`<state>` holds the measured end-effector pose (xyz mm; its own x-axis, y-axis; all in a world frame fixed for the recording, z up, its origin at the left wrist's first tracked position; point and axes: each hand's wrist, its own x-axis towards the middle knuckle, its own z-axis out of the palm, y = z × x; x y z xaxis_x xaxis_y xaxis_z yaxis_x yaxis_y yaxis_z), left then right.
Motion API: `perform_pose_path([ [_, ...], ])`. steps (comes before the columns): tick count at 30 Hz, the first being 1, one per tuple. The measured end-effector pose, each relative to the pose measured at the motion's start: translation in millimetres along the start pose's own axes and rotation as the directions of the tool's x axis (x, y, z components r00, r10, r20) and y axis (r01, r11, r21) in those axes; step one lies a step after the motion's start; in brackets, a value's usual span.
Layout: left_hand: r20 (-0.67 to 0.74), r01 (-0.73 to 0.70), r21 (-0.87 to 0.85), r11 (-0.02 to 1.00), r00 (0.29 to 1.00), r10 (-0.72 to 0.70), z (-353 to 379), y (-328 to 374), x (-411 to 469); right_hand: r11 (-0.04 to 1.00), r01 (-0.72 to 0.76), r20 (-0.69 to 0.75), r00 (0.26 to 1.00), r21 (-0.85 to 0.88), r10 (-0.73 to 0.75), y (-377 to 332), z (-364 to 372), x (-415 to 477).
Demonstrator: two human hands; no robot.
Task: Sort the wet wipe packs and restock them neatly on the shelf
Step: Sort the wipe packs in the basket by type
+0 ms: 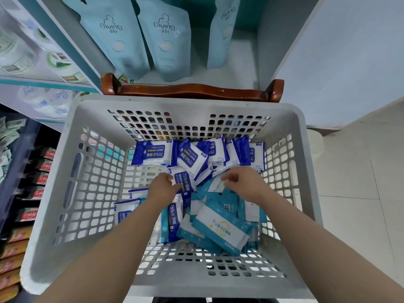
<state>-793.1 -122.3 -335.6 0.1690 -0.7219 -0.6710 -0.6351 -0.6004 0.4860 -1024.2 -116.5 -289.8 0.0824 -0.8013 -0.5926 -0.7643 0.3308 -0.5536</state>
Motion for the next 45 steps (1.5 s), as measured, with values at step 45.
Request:
perform_pose_path([
  [45,0.053,0.253,-0.647,0.72,0.956,-0.288,-41,-56,72,0.958,0.141,-0.201,0.96,-0.248,-0.194,-38,59,65],
])
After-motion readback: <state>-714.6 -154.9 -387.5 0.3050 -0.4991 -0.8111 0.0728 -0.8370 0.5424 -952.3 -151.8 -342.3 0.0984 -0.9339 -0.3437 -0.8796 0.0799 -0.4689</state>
